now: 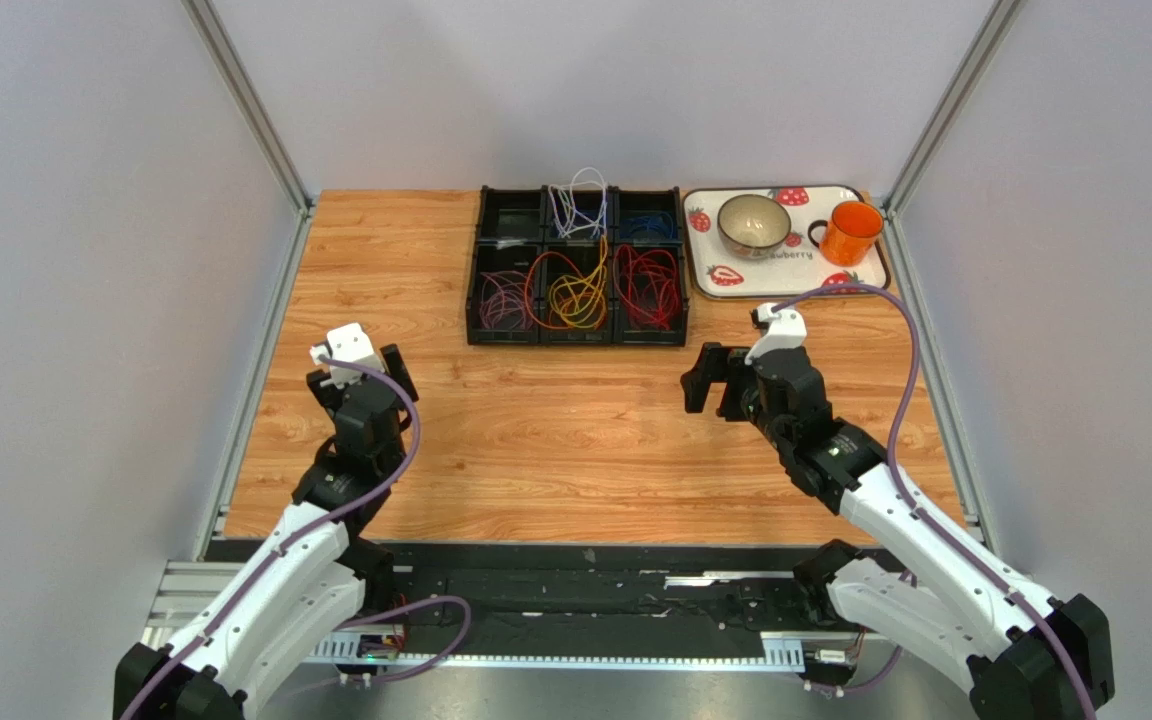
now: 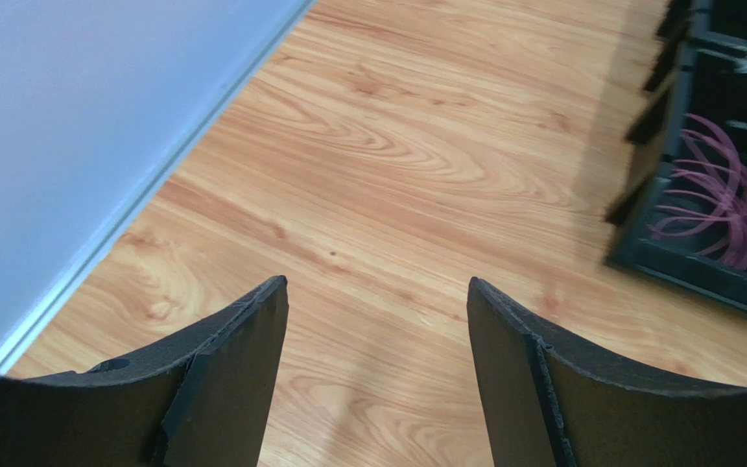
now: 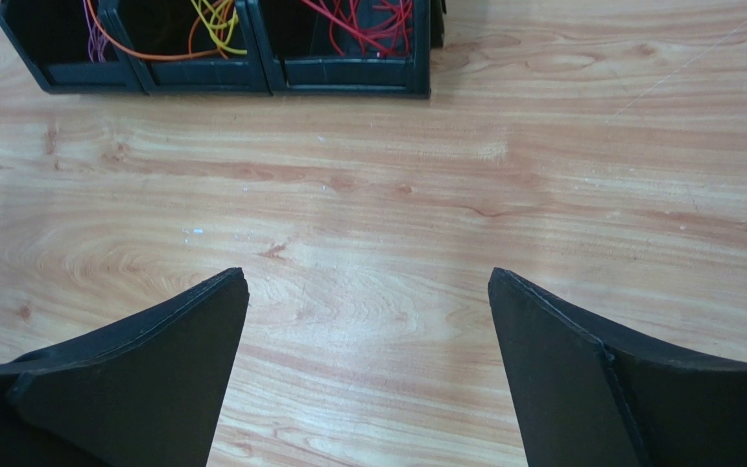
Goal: Untangle the cables
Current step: Place the cable in the bin, then reset both arms
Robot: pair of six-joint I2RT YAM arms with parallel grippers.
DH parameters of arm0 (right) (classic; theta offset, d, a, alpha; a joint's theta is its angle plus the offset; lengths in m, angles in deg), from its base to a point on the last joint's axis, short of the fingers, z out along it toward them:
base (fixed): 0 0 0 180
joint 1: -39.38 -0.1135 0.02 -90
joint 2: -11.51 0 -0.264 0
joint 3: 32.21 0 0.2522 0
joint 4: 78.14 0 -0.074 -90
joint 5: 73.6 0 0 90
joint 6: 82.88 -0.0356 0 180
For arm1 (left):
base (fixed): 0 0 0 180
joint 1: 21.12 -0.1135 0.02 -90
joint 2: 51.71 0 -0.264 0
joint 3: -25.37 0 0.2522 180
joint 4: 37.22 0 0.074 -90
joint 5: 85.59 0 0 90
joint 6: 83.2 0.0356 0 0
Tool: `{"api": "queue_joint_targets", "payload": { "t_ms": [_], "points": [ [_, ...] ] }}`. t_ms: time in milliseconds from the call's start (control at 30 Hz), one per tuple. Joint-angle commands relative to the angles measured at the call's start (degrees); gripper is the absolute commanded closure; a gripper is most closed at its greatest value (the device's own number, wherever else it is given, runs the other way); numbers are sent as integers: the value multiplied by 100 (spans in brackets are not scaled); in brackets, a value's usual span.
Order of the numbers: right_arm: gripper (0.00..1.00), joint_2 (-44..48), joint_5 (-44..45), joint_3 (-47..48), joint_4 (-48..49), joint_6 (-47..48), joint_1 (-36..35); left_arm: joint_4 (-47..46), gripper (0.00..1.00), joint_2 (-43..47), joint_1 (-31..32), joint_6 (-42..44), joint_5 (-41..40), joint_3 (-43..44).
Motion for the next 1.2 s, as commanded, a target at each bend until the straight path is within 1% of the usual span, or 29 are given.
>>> {"api": "queue_joint_targets", "payload": {
  "t_ms": [0, 67, 100, 167, 200, 233, 267, 300, 367, 400, 467, 500, 567, 667, 700, 767, 800, 867, 900, 967, 1000, 1067, 1100, 1167],
  "points": [
    [0, 102, -194, 147, -49, 25, -26, -1343, 23, -321, -18, 718, -799, -708],
    [0, 190, -194, -19, 92, -45, -18, -2274, 21, -602, -27, 1000, -791, -903],
    [0, 321, -186, -81, 144, -72, -26, -2347, 21, -865, -27, 1219, -651, -825],
    [0, 383, -151, -239, 303, -107, -26, -3232, 20, -1191, -106, 1580, -370, -894],
    [1, 410, -124, -266, 329, -151, -26, -3810, 20, -1541, -141, 1982, -134, -921],
    [1, 393, -115, -284, 338, -178, -26, -4042, 18, -1718, -193, 2099, 25, -904],
    [1, 375, -115, -275, 330, -178, -26, -4262, 17, -1894, -377, 2239, 218, -860],
    [1, 340, -107, -275, 312, -221, -26, -4569, 17, -2200, -474, 2249, 603, -816],
    [1, 314, -106, -275, 286, -248, -26, -4808, 17, -2431, -764, 2249, 1035, -737],
    [1, 287, -106, -275, 294, -274, -26, -4922, 17, -2571, -861, 2223, 1499, -710],
    [1, 270, -89, -327, 329, -301, -26, -4678, 17, -2643, -1195, 1900, 1932, -605],
    [1, 261, -89, -336, 347, -310, -26, -5225, 20, -2913, -1309, 1880, 2569, -692],
    [1, 243, -106, -345, 408, -283, -26, -6009, 24, -3370, -1372, 2037, 2681, -876],
    [1, 138, -19, -345, 444, -231, -26, -5478, 24, -3074, -1424, 1863, 2777, -877],
    [1, 51, 60, -345, 487, -204, -26, -5808, 23, -3213, -1424, 1880, 2795, -903],
    [1, -55, 165, -337, 619, -91, -26, -6143, 23, -3546, -1424, 1941, 2725, -921],
    [1, -151, 340, -302, 654, -46, -26, -6537, 6, -3783, -1424, 1959, 2699, -965],
    [1, -231, 569, -214, 646, 67, -26, -6034, 6, -3515, -1424, 1750, 2559, -817],
    [0, -292, 849, -161, 620, 129, -26, -5761, 5, -3513, -1442, 1731, 2506, -772],
    [0, -310, 1193, -3, 532, 243, -26, -6161, 5, -3688, -1460, 1783, 2505, -877],
    [0, -293, 1629, 50, 506, 201, -26, -6180, 5, -3671, -1460, 1783, 2514, -877],
    [0, -232, 2176, 94, 497, 69, -18, -5935, 5, -3566, -1460, 1749, 2514, -825],
    [0, -240, 2779, 112, 462, -114, 0, -5969, 5, -3583, -1460, 1757, 2505, -824],
    [0, -362, 3135, 296, 295, -160, 87, -6066, 5, -3627, -1460, 1774, 2505, -860]
  ]
}}
